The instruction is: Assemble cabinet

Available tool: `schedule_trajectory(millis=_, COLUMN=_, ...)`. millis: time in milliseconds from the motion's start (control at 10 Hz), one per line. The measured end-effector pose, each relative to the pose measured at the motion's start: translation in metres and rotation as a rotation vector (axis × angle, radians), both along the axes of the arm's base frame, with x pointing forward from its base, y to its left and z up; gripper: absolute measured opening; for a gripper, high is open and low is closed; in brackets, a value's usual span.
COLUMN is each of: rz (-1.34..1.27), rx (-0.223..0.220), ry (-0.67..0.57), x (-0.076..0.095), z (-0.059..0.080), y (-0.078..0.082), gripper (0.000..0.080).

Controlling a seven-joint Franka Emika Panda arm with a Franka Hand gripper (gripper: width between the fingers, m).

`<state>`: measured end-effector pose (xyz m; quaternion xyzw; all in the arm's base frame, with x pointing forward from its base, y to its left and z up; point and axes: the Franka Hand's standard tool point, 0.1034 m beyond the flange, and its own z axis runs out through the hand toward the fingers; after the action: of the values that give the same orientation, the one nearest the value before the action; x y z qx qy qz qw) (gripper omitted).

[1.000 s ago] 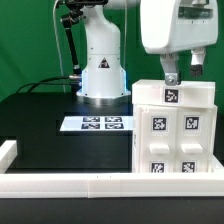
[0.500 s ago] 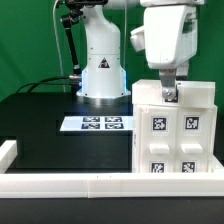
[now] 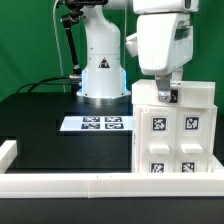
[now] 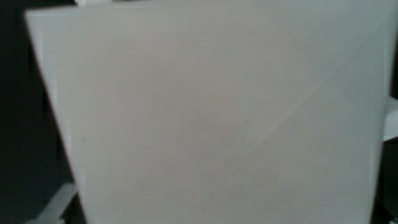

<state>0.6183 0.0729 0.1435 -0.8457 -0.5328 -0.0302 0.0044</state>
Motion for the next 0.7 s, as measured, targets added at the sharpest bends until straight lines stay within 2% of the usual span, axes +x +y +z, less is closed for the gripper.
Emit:
schedule_trajectory(millis=300, rz=-0.073, rx=0.004, ry=0.003, x=0.0001, z=0.0000, y=-0.0009, gripper=0.0546)
schedule_trajectory(millis=700, rz=-0.464, rx=0.025, ry=0.017, x=-0.0002, z=-0.0010, y=-0.0033, gripper=0.0546)
